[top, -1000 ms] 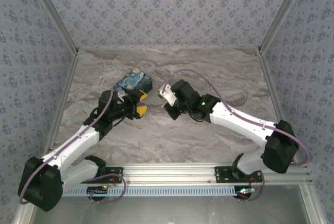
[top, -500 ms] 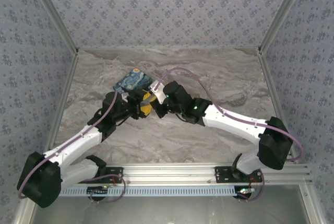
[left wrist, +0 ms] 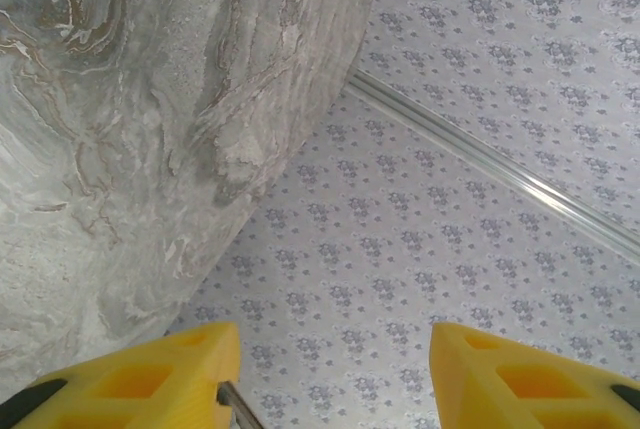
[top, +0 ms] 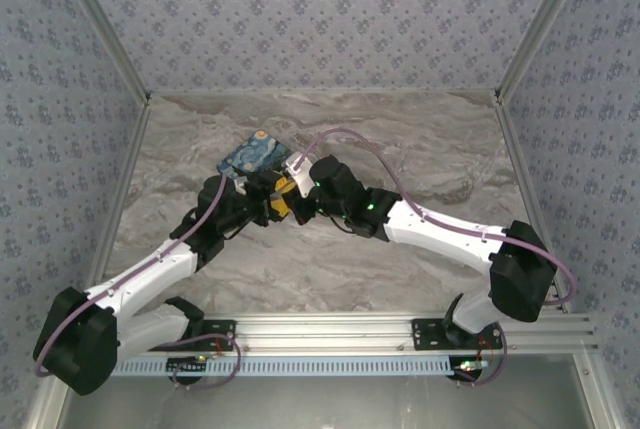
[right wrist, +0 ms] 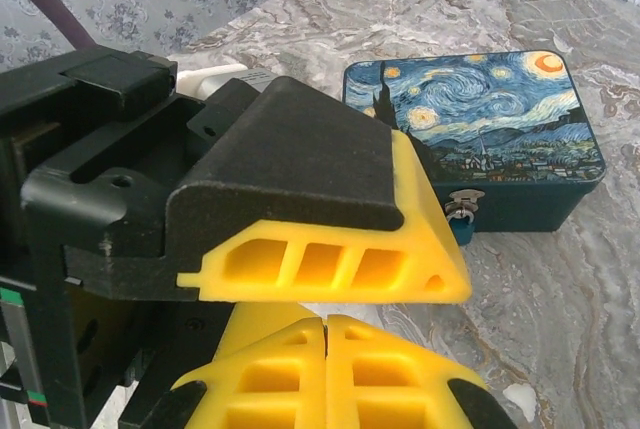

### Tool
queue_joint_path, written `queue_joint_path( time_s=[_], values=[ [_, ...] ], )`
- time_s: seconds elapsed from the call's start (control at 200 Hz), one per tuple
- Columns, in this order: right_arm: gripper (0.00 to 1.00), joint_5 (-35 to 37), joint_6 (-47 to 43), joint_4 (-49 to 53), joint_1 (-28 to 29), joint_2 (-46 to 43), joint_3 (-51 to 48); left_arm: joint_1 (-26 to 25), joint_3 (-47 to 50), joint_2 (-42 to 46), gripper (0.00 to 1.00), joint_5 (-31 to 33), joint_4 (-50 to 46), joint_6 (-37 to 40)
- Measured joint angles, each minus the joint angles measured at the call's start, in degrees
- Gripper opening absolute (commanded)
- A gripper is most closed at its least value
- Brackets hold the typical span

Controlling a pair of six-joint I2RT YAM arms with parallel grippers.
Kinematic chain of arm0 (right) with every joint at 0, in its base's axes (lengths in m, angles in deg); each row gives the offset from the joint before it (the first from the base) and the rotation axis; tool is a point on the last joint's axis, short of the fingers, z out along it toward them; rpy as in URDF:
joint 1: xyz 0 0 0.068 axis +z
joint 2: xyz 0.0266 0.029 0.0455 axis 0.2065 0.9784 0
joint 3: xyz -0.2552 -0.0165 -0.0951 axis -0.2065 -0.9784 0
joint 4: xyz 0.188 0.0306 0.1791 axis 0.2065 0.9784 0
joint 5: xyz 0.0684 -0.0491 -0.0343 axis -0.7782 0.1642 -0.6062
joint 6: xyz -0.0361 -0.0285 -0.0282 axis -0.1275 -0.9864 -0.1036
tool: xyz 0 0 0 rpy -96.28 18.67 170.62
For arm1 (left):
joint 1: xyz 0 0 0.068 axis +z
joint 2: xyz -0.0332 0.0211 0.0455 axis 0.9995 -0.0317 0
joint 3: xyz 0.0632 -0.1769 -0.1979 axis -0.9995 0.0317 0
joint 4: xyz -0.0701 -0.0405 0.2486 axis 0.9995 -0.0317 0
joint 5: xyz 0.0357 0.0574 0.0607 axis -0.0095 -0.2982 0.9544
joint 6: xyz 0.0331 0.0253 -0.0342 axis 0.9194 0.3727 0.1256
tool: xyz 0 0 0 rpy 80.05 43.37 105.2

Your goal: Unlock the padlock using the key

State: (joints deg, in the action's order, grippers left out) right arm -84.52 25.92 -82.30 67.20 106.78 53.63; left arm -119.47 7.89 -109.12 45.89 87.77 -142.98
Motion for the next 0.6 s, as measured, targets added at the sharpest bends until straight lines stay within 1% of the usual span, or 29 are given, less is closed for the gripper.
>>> queue_joint_path(
  time_s=[0.285,0.345,0.505,0.6],
  values=[
    [0.00,0.09,1.07,-0.02,0.11,-0.07,-1.14,0.00,0.83,0.00,0.43,0.63,0.44,-0.85],
    [0.00,0.17,1.07,-0.02,0.11,-0.07,-1.29,0.00,0.92,0.00,0.41,0.66,0.42,-0.85],
    [0.00,0.55,1.07,0.07,0.15,-0.74,-1.68,0.00,0.92,0.00,0.31,0.83,0.44,-0.87],
    [0.00,0.72,1.14,0.02,0.15,-1.57,-2.23,0.00,0.92,0.00,0.30,0.83,0.42,-0.87]
  ],
)
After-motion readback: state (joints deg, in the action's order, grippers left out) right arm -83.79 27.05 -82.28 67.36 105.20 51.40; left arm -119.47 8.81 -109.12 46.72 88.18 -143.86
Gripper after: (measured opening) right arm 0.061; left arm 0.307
